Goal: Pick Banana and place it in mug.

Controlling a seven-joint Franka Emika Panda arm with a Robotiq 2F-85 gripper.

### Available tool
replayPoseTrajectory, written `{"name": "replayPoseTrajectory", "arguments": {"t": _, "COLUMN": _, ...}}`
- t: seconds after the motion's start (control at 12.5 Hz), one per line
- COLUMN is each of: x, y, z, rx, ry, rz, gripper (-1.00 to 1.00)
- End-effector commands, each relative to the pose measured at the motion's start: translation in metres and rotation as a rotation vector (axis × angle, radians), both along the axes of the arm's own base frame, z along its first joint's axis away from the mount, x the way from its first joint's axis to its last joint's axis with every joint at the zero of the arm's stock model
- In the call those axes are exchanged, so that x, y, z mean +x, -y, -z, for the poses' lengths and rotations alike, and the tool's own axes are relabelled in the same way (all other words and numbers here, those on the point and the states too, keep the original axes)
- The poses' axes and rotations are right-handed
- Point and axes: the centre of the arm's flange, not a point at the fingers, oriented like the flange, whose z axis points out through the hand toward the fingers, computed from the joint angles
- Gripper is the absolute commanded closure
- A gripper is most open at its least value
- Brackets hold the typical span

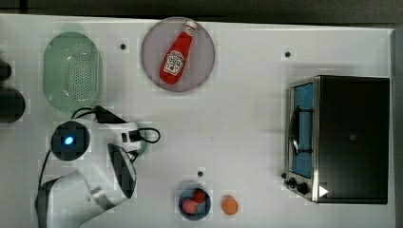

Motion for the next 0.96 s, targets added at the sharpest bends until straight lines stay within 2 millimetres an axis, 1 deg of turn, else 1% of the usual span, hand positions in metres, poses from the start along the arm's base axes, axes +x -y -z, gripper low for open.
{"name": "replayPoseTrajectory", "arguments": {"t": 0.08, "x": 0.003, "y": -0.011, "z": -0.021, "rx": 0.037, "ry": 0.085, "rz": 0.035, "gripper": -0.29}}
{"name": "replayPoseTrajectory", "arguments": {"t": 0.32, "x": 0.005, "y": -0.006, "z": -0.02, "rx": 0.033, "ry": 0.083, "rz": 0.049, "gripper": -0.99}}
{"name": "replayPoseTrajectory", "arguments": {"t": 0.4, "x": 0.007, "y": -0.004, "z": -0.022, "rx": 0.037, "ry": 0.092, "rz": 0.054, "gripper": -1.0}}
{"name": "replayPoseTrajectory", "arguments": {"t": 0.48, "x": 0.013, "y": -0.001, "z": -0.03, "rx": 0.042, "ry": 0.11, "rz": 0.066, "gripper": -1.0}}
{"name": "replayPoseTrajectory", "arguments": {"t": 0.64, "x": 0.029, "y": 0.015, "z": -0.062, "rx": 0.043, "ry": 0.158, "rz": 0.107, "gripper": -1.0}}
{"name": "replayPoseTrajectory", "arguments": {"t": 0.72, "x": 0.036, "y": 0.029, "z": -0.083, "rx": 0.026, "ry": 0.16, "rz": 0.134, "gripper": -1.0}}
{"name": "replayPoseTrajectory", "arguments": {"t": 0.88, "x": 0.046, "y": 0.065, "z": -0.133, "rx": -0.015, "ry": 0.145, "rz": 0.184, "gripper": -1.0}}
{"name": "replayPoseTrajectory", "arguments": {"t": 0.96, "x": 0.051, "y": 0.088, "z": -0.162, "rx": -0.026, "ry": 0.146, "rz": 0.221, "gripper": -1.0}}
